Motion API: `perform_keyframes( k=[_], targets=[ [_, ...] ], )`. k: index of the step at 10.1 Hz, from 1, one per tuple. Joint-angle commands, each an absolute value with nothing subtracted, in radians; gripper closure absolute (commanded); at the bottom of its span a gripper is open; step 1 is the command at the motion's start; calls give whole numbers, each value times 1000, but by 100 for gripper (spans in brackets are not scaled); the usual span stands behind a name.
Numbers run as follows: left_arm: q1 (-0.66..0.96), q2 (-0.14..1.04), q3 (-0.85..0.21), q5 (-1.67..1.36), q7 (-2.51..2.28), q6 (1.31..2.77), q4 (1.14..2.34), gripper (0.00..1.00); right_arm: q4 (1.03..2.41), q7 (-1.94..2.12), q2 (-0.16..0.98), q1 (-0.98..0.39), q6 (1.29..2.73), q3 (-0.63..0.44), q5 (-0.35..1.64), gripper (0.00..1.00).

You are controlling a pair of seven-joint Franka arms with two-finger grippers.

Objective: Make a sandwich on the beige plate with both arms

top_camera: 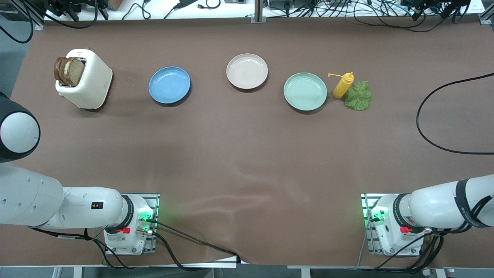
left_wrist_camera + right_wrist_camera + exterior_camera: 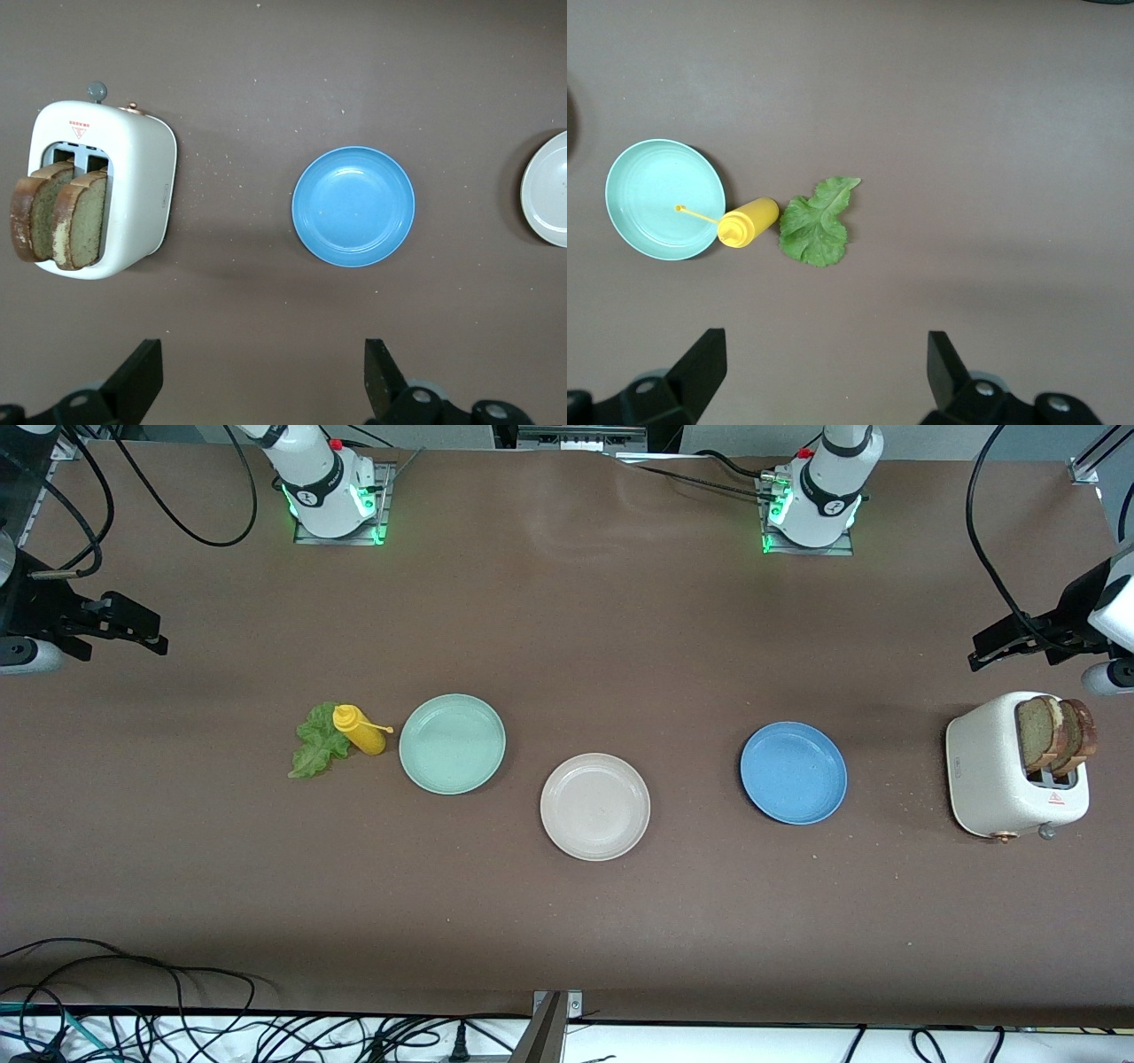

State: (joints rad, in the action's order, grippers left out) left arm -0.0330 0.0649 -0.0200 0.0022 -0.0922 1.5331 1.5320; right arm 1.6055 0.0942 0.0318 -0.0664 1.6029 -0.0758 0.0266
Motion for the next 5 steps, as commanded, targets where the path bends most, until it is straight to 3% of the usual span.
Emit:
perform_keyframes(
  k=[1, 5],
  targets=[
    [-46, 97, -29, -12, -63, 1506, 1493, 0, 1583, 101, 41, -54, 1597, -75, 45, 0],
    [-52, 95, -28, -15, -63, 1506, 1491, 0, 1580, 137, 41, -52, 1598, -75, 44, 0]
  ],
)
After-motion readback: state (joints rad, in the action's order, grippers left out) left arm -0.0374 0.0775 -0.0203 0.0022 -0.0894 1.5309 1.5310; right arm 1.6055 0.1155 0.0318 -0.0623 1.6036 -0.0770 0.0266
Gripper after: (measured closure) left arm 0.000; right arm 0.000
